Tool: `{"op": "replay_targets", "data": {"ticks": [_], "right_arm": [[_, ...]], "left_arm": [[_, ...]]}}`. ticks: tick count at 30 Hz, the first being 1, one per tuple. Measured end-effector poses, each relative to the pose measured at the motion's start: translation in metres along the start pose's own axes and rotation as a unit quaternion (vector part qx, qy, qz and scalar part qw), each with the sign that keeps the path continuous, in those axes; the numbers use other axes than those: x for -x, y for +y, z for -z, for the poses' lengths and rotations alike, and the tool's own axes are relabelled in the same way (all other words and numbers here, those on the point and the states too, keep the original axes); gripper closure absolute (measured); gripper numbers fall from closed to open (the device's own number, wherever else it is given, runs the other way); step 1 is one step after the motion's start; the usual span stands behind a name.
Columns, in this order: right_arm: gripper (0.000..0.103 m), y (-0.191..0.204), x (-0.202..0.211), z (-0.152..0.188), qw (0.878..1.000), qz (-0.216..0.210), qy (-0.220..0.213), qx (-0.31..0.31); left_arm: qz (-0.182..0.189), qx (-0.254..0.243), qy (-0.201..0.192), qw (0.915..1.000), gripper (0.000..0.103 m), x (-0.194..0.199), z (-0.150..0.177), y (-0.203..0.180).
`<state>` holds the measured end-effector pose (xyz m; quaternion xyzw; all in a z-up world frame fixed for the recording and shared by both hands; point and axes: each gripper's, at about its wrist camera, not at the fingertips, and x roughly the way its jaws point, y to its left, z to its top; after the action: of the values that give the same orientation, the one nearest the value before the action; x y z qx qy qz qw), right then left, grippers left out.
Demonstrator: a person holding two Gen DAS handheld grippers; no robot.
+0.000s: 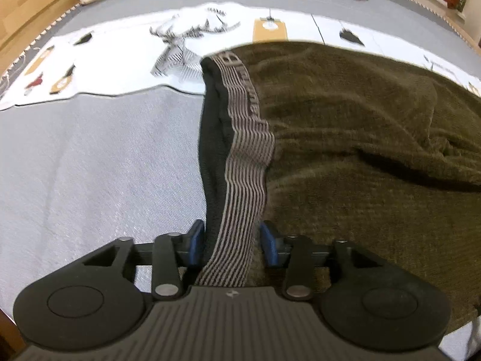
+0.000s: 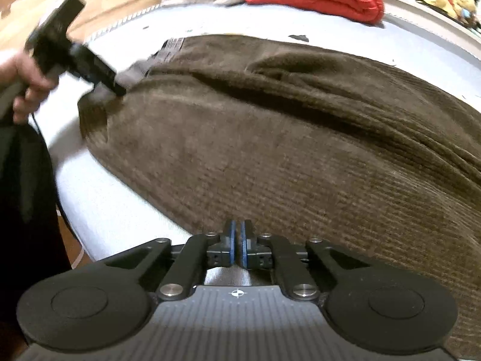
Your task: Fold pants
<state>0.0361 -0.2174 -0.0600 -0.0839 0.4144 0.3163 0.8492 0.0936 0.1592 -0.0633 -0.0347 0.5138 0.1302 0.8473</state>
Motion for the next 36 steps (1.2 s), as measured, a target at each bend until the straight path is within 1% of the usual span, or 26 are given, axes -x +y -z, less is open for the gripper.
{"op": "replay_targets", "data": {"ticks": [1,2,3,4,5,6,8,9,11,13,14,16,18,20,24,30,36], "right_arm": [[0.087,-0.003,0.001,-0.001,1.000,0.010,-0.005,-0.007],[0.078,-0.005,0.002,-0.002,1.000,0.019,-0.009,-0.015],[0.074,-0.009,0.002,-0.002,0.999,0.026,-0.012,-0.024],[0.072,-0.012,0.001,-0.003,0.999,0.033,-0.013,-0.034],[0.068,-0.015,0.000,-0.003,0.998,0.044,-0.013,-0.041],[0.060,-0.018,-0.003,-0.003,0.997,0.065,-0.007,-0.047],[0.055,-0.023,-0.011,-0.001,0.994,0.099,0.014,-0.052],[0.055,-0.025,-0.014,0.001,0.993,0.102,0.024,-0.054],[0.054,-0.023,-0.015,0.002,0.993,0.105,0.023,-0.044],[0.054,-0.019,-0.015,0.003,0.993,0.107,0.023,-0.035],[0.053,-0.018,-0.015,0.003,0.993,0.107,0.023,-0.033],[0.053,-0.017,-0.014,0.004,0.994,0.106,0.023,-0.031],[0.053,-0.018,-0.014,0.004,0.994,0.104,0.024,-0.033],[0.053,-0.018,-0.013,0.004,0.994,0.103,0.025,-0.034],[0.053,-0.017,-0.014,0.004,0.994,0.105,0.026,-0.030],[0.053,-0.016,-0.014,0.004,0.994,0.105,0.027,-0.029],[0.053,-0.018,-0.012,0.004,0.994,0.104,0.025,-0.036]], "left_arm": [[-0.003,0.006,-0.007,0.9999,0.036,0.002,0.000,0.002],[-0.004,0.010,-0.014,0.9998,0.033,0.004,0.000,0.003],[-0.004,0.011,-0.019,0.9998,0.033,0.006,0.000,0.003],[-0.006,0.006,-0.024,0.9997,0.033,0.007,0.000,0.001],[-0.006,-0.001,-0.031,0.9995,0.033,0.009,0.000,-0.002],[-0.004,-0.012,-0.042,0.9990,0.033,0.012,0.001,-0.006],[0.004,-0.036,-0.060,0.9975,0.033,0.018,0.002,-0.014],[0.013,-0.053,-0.069,0.9961,0.033,0.021,0.003,-0.020],[0.032,-0.082,-0.071,0.9936,0.033,0.023,0.006,-0.029],[0.051,-0.112,-0.049,0.9913,0.034,0.017,0.006,-0.038],[0.054,-0.122,-0.036,0.9904,0.034,0.014,0.007,-0.042],[0.048,-0.136,-0.012,0.9895,0.036,0.006,0.008,-0.048],[0.035,-0.148,0.012,0.9883,0.037,-0.002,0.010,-0.053],[0.022,-0.165,0.016,0.9860,0.036,-0.004,0.012,-0.060],[0.017,-0.165,0.016,0.9859,0.036,-0.003,0.015,-0.061],[0.024,-0.156,0.009,0.9874,0.036,0.000,0.013,-0.054],[0.028,-0.143,-0.013,0.9892,0.034,0.006,0.014,-0.051]]}}
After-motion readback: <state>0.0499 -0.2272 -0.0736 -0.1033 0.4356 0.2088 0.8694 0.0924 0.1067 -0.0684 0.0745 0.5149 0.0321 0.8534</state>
